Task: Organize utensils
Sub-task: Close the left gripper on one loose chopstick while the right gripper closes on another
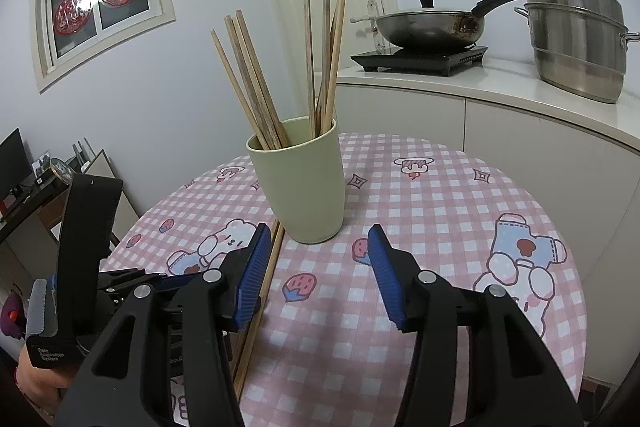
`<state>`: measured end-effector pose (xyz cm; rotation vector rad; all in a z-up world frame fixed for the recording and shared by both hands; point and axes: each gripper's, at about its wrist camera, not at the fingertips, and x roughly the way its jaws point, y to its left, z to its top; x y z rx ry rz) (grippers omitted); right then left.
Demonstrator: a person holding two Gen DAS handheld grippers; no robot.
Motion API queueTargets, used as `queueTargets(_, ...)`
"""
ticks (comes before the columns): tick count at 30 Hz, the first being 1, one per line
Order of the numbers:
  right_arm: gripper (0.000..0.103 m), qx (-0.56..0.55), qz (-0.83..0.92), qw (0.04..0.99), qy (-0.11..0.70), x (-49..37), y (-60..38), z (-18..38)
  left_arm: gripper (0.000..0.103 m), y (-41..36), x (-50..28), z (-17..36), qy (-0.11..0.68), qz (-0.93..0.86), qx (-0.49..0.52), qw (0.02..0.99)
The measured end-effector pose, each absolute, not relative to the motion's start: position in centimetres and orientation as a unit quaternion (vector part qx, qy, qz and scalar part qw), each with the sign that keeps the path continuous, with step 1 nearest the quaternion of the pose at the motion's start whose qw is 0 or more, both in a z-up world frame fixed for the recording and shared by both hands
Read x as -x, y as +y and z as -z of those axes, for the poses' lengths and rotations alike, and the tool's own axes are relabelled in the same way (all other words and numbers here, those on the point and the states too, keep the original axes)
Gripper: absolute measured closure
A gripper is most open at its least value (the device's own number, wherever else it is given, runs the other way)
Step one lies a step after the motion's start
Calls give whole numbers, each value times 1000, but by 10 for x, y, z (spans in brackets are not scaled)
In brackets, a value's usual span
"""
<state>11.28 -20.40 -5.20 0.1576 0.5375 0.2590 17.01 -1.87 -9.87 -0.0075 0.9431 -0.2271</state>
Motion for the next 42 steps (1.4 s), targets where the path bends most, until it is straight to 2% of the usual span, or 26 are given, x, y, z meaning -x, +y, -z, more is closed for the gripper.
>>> queueTargets(12, 52, -82, -126, 951, 270, -114, -207, 54, 33, -20, -173, 98, 464, 94, -13, 881)
queueTargets(32, 49, -70, -126, 944, 298, -120, -208, 60, 31, -32, -174, 100, 465, 71, -73, 879)
queueTargets(33, 49, -70, -125, 943, 300, -121, -208, 60, 33, -36, -176, 102, 467, 69, -83, 878)
queueTargets(35, 49, -70, -121, 942, 304, -122, -210, 60, 43, -40, -179, 101, 464, 80, -92, 878)
queueTargets(36, 49, -67, -119, 942, 307, -122, -210, 60, 52, -40, -180, 101, 469, 90, -86, 874)
queueTargets(41, 48, -58, -117, 941, 314, -123, -211, 59, 59, -38, -185, 99, 484, 103, -80, 865)
queueTargets(42, 48, -58, -117, 940, 315, -124, -211, 59, 63, -38, -184, 99, 482, 105, -84, 866)
